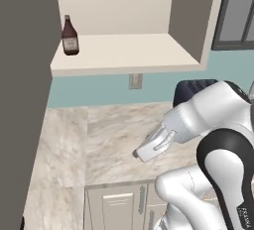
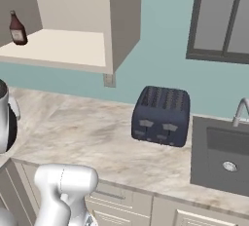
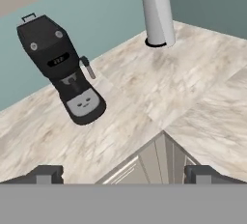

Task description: Collect the paprika, ketchup, and shaker from the cabinet and place them next to the stove.

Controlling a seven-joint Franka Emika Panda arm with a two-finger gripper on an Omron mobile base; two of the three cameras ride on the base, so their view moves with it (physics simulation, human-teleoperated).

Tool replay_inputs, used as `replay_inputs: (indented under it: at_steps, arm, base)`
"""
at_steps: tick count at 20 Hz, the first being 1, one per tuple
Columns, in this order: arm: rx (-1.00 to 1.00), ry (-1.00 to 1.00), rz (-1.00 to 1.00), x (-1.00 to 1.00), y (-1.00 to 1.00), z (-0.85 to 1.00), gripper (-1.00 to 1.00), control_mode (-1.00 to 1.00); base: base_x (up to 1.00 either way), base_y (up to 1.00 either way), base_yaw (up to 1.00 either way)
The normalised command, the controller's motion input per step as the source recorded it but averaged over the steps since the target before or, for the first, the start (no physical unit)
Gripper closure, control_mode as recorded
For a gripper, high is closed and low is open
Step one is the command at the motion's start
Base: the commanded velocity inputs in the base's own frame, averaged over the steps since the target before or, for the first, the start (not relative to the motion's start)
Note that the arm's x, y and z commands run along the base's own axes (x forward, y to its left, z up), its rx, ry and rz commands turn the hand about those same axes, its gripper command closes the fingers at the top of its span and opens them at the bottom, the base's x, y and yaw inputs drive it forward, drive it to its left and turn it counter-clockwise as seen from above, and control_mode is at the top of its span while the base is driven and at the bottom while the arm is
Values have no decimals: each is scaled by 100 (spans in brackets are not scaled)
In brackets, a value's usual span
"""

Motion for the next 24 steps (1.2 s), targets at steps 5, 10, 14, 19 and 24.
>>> replay_inputs:
  at_steps: [5,10,14,19,24]
  arm:
    - [0,0,0,0,0,0,-100,100]
    - [0,-6,0,6,2,-3,-100,-100]
    - [0,-14,-3,20,0,31,-100,-100]
    - [0,-20,-10,24,7,58,-100,-100]
    - [0,-22,-7,24,4,55,-100,-100]
  base:
    - [61,25,7]
    - [5,0,1]
    - [0,0,0]
    - [0,0,0]
    - [0,0,0]
